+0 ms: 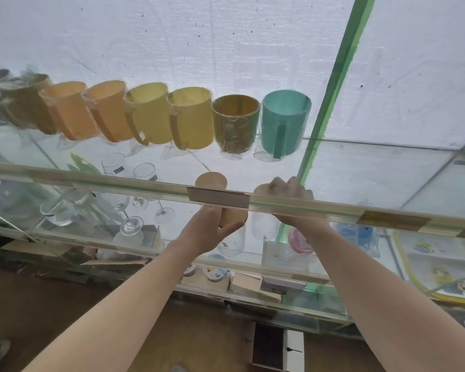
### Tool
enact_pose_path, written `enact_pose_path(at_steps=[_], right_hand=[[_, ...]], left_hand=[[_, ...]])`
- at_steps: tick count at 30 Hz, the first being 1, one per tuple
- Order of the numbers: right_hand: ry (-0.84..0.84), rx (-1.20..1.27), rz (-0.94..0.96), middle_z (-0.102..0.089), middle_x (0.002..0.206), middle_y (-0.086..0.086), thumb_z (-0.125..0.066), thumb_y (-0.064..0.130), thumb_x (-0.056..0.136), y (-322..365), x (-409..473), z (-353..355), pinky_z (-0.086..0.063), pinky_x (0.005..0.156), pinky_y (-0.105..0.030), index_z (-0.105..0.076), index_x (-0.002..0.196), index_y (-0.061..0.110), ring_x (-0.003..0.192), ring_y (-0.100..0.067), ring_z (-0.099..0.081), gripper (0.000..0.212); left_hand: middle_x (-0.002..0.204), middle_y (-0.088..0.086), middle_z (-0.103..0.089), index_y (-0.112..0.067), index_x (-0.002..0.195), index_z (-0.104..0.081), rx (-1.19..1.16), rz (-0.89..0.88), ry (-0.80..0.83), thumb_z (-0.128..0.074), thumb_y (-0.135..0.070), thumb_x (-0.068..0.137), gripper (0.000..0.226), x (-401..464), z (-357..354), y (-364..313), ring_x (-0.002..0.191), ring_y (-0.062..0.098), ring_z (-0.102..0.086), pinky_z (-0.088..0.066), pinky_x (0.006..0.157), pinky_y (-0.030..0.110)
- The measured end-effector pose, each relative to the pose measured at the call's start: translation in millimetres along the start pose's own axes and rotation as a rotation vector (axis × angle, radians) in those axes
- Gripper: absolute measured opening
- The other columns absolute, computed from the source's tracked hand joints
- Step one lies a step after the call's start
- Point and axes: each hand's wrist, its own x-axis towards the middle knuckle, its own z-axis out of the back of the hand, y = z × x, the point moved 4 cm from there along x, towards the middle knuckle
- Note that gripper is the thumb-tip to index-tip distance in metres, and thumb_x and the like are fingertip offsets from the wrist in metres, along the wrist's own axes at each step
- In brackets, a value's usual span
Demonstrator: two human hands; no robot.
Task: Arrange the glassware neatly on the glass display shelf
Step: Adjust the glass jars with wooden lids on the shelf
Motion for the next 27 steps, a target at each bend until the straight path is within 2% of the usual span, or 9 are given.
enact_pose_path(at_steps=[3, 5, 9, 11, 14, 18, 21, 24, 27], right_hand=[[-0.062, -0.088, -0.086, -0.043, 0.083, 0.001, -0.048, 0.052, 0.080, -6.7, -12.3, 4.2, -0.031, 0.076, -0.039, -0.046, 0.098, 0.032, 0.079, -0.024, -0.045, 0.028], [-0.114, -0.061, -0.088, -0.042, 0.082, 0.002, -0.056, 0.056, 0.076, -10.4, -16.4, 6.4, -0.031, 0.080, -0.039, -0.049, 0.097, 0.029, 0.083, -0.026, -0.046, 0.035], [-0.043, 0.032, 0.095, -0.059, 0.127, 0.006, -0.060, 0.057, 0.087, -7.9, -16.8, 10.7, -0.045, 0.099, -0.044, -0.060, 0.116, 0.044, 0.124, -0.026, -0.054, 0.032], [0.010, 0.047, 0.196, -0.061, 0.106, 0.010, -0.054, 0.053, 0.088, -1.3, -18.4, 14.9, -0.051, 0.084, -0.044, -0.056, 0.090, 0.049, 0.110, -0.028, -0.062, 0.006], [0.053, 0.113, 0.216, -0.055, 0.083, 0.010, -0.055, 0.052, 0.086, 4.2, -23.3, 21.1, -0.055, 0.073, -0.042, -0.048, 0.075, 0.042, 0.084, -0.022, -0.059, 0.017], [0.023, 0.055, 0.197, -0.063, 0.093, 0.004, -0.059, 0.049, 0.087, 6.4, -25.9, 22.1, -0.057, 0.080, -0.049, -0.062, 0.092, 0.029, 0.092, -0.023, -0.059, 0.021], [0.006, 0.058, 0.122, -0.063, 0.088, 0.005, -0.062, 0.056, 0.083, 5.4, -25.4, 22.7, -0.054, 0.076, -0.042, -0.063, 0.092, 0.029, 0.085, -0.023, -0.064, 0.028], [-0.003, 0.066, 0.079, -0.066, 0.099, 0.006, -0.063, 0.070, 0.080, -1.9, -28.7, 18.1, -0.048, 0.081, -0.038, -0.064, 0.109, 0.034, 0.093, -0.022, -0.068, 0.047], [-0.004, 0.108, 0.027, -0.063, 0.113, 0.007, -0.062, 0.076, 0.079, -7.6, -34.4, 10.9, -0.033, 0.109, -0.046, -0.059, 0.117, 0.034, 0.112, -0.020, -0.063, 0.056]], left_hand=[[0.108, 0.003, -0.068, -0.015, 0.124, -0.056, 0.070, -0.010, 0.060, -0.060, -0.061, 0.093, 0.056, 4.8, 5.3, -6.4, 0.092, 0.024, -0.065, -0.058, 0.080, 0.038], [0.108, 0.003, -0.069, -0.016, 0.122, -0.056, 0.137, -0.027, 0.102, -0.059, -0.062, 0.093, 0.055, 7.9, 10.4, -9.3, 0.094, 0.025, -0.067, -0.059, 0.082, 0.040], [0.125, 0.001, -0.065, -0.022, 0.131, -0.048, 0.252, -0.131, 0.191, -0.057, -0.064, 0.093, 0.058, 13.6, 16.2, -13.4, 0.109, 0.027, -0.065, -0.056, 0.091, 0.044], [0.132, -0.001, -0.063, -0.026, 0.137, -0.045, 0.290, -0.157, 0.224, -0.060, -0.066, 0.090, 0.064, 17.1, 15.0, -13.2, 0.114, 0.026, -0.063, -0.055, 0.094, 0.042], [0.133, -0.006, -0.061, -0.030, 0.140, -0.043, 0.266, -0.121, 0.227, -0.069, -0.066, 0.083, 0.072, 24.0, 12.2, -8.4, 0.112, 0.023, -0.061, -0.051, 0.090, 0.035], [0.102, -0.022, -0.052, -0.033, 0.136, -0.041, 0.203, -0.018, 0.228, -0.077, -0.069, 0.073, 0.081, 28.3, 11.0, -4.1, 0.080, 0.008, -0.052, -0.039, 0.068, 0.018], [0.081, -0.026, -0.040, -0.031, 0.129, -0.044, 0.201, -0.003, 0.203, -0.079, -0.069, 0.070, 0.079, 30.8, 14.3, -10.4, 0.063, -0.007, -0.041, -0.028, 0.048, 0.012], [0.083, -0.024, -0.040, -0.026, 0.129, -0.043, 0.180, -0.034, 0.178, -0.083, -0.063, 0.071, 0.079, 31.9, 14.9, -16.4, 0.064, -0.006, -0.040, -0.029, 0.049, 0.015], [0.102, -0.008, -0.055, -0.018, 0.128, -0.044, 0.189, -0.077, 0.179, -0.084, -0.056, 0.075, 0.076, 32.0, 16.5, -24.9, 0.080, 0.013, -0.055, -0.046, 0.065, 0.026]])
